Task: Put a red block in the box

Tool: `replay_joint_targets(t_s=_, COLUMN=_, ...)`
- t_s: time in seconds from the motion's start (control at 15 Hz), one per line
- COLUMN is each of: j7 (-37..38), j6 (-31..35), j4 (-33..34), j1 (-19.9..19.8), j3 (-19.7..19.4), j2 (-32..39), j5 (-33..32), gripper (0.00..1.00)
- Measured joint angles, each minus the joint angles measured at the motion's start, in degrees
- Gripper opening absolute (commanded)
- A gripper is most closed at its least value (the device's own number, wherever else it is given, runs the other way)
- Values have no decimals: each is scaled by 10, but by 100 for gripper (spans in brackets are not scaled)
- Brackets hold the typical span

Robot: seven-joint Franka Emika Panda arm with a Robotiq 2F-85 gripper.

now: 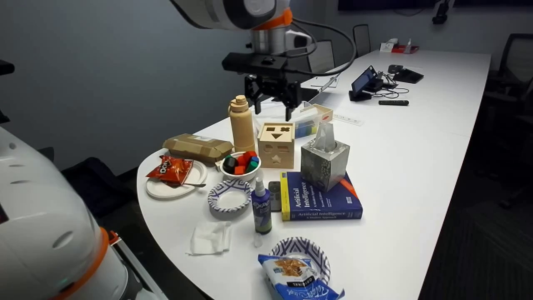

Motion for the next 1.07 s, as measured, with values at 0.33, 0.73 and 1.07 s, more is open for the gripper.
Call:
replay_joint_targets(t_s=0.33, j7=1, j6=139, j4=-82, j1=71, j3=68, j2=28, j5=14, gripper=100)
replay_joint_targets(t_s=0.73, j7=-18, j6=282, j4=-124, j1=104, j3=85, j2=107, j5=51, gripper=100)
replay_joint_targets(t_s=1.07, j7=-70, j6=318, j4=-124, j1=109, j3=101, j2=168, j5=99, gripper=100)
